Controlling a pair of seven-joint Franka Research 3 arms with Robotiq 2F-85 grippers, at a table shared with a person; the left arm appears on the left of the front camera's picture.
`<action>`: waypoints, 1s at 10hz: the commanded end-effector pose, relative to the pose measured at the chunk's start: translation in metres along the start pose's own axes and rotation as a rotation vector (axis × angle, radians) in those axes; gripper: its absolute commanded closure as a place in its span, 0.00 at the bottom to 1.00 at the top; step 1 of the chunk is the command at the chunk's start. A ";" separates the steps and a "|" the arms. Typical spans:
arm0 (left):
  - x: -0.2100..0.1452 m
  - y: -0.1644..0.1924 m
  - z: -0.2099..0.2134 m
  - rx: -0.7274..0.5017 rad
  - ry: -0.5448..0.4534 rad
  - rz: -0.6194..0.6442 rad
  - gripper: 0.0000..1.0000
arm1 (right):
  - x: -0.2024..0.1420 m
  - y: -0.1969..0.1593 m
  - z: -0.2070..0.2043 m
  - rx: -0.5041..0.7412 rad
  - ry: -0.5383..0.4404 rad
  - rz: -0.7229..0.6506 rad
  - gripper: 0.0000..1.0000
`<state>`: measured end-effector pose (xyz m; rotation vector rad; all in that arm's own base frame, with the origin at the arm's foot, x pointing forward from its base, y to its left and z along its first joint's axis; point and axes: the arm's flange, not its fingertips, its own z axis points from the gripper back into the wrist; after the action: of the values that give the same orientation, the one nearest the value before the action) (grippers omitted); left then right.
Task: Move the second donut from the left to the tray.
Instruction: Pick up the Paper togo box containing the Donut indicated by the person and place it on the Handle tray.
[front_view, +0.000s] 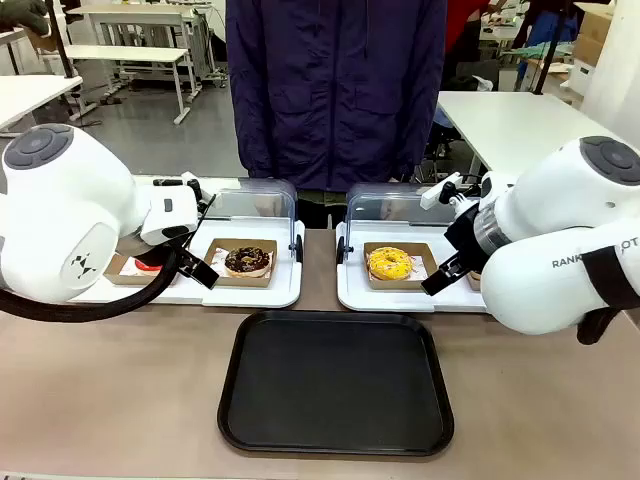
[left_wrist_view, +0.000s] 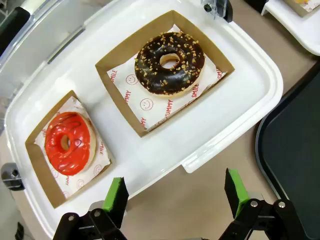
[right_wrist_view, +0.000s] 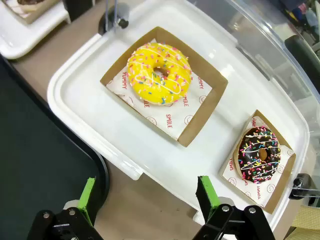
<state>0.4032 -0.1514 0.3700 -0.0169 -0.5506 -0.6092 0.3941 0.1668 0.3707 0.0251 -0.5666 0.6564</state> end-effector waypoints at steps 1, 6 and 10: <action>0.000 0.000 0.000 0.000 0.000 0.000 0.00 | 0.000 0.000 0.000 0.000 0.000 0.000 0.00; 0.000 0.000 0.000 0.000 0.000 0.000 0.00 | 0.000 0.000 0.000 0.000 0.000 0.000 0.00; 0.000 0.000 0.000 0.000 0.000 0.000 0.00 | 0.000 0.000 0.000 0.000 0.000 0.000 0.00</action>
<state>0.4031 -0.1514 0.3700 -0.0161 -0.5506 -0.6094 0.3941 0.1669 0.3707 0.0245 -0.5666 0.6571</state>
